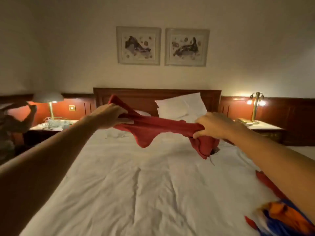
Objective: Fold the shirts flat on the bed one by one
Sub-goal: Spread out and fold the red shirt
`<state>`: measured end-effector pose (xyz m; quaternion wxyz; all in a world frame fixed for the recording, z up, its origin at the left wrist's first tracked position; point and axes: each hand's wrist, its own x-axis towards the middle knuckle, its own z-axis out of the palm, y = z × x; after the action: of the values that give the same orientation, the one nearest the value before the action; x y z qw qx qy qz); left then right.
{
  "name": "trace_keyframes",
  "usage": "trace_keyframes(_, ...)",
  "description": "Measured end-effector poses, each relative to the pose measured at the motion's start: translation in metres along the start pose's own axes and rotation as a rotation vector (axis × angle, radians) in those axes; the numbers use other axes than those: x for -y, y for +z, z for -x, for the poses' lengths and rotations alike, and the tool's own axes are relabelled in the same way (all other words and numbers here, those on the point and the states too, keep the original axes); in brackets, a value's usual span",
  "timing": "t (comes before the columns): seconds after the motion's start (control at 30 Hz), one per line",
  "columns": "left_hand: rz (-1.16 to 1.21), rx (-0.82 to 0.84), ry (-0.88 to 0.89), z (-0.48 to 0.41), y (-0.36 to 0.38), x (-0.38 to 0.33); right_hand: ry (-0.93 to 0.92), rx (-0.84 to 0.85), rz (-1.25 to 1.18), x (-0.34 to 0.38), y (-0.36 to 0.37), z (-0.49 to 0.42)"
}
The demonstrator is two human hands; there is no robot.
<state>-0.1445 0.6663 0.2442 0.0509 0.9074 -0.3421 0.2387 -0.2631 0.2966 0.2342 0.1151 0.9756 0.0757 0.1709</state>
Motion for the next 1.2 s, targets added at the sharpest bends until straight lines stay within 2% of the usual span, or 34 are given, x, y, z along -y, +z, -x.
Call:
trace_keyframes(0.07, -0.003, 0.271, -0.014, 0.057, 0.056, -0.01, -0.066, 0.224, -0.196, 0.03, 0.059, 0.042)
trace_keyframes(0.17, 0.19, 0.745, -0.215, 0.14, 0.135, -0.024, -0.048, 0.502, -0.554, 0.062, 0.14, 0.099)
trace_keyframes(0.23, 0.259, 0.864, -0.375, 0.182, 0.179, -0.029, 0.06, 0.476, -0.683, 0.074, 0.186, 0.13)
trace_keyframes(0.27, 0.256, 0.844, -0.428, 0.2, 0.198, -0.028, 0.138, 0.427, -0.717, 0.076, 0.206, 0.144)
trace_keyframes(0.33, 0.187, 0.697, -0.571, 0.227, 0.231, -0.026, 0.289, 0.382, -0.737, 0.077, 0.248, 0.169)
trace_keyframes(0.4, 0.16, 0.587, -0.755, 0.247, 0.254, -0.027, 0.443, 0.441, -0.664, 0.078, 0.287, 0.196)
trace_keyframes(0.47, 0.206, 0.545, -0.883, 0.257, 0.271, -0.031, 0.563, 0.478, -0.515, 0.088, 0.317, 0.22)
trace_keyframes(0.53, 0.247, 0.484, -0.915, 0.259, 0.281, -0.036, 0.6, 0.429, -0.398, 0.102, 0.33, 0.232)
trace_keyframes(0.63, 0.316, 0.351, -0.885, 0.253, 0.293, -0.038, 0.602, 0.366, -0.362, 0.11, 0.331, 0.234)
trace_keyframes(0.73, 0.419, 0.299, -0.935, 0.241, 0.301, -0.035, 0.612, 0.332, -0.304, 0.11, 0.336, 0.237)
trace_keyframes(0.83, 0.39, 0.34, -0.963, 0.232, 0.303, -0.021, 0.614, 0.291, -0.271, 0.11, 0.344, 0.239)
trace_keyframes(0.97, 0.21, 0.424, -0.847, 0.233, 0.296, -0.004, 0.618, 0.285, -0.27, 0.11, 0.35, 0.237)
trace_keyframes(1.07, 0.089, 0.429, -0.941, 0.255, 0.274, 0.037, 0.622, 0.286, -0.253, 0.109, 0.351, 0.238)
trace_keyframes(1.2, -0.188, 0.737, -1.116, 0.304, 0.234, 0.096, 0.62, 0.3, -0.251, 0.108, 0.351, 0.237)
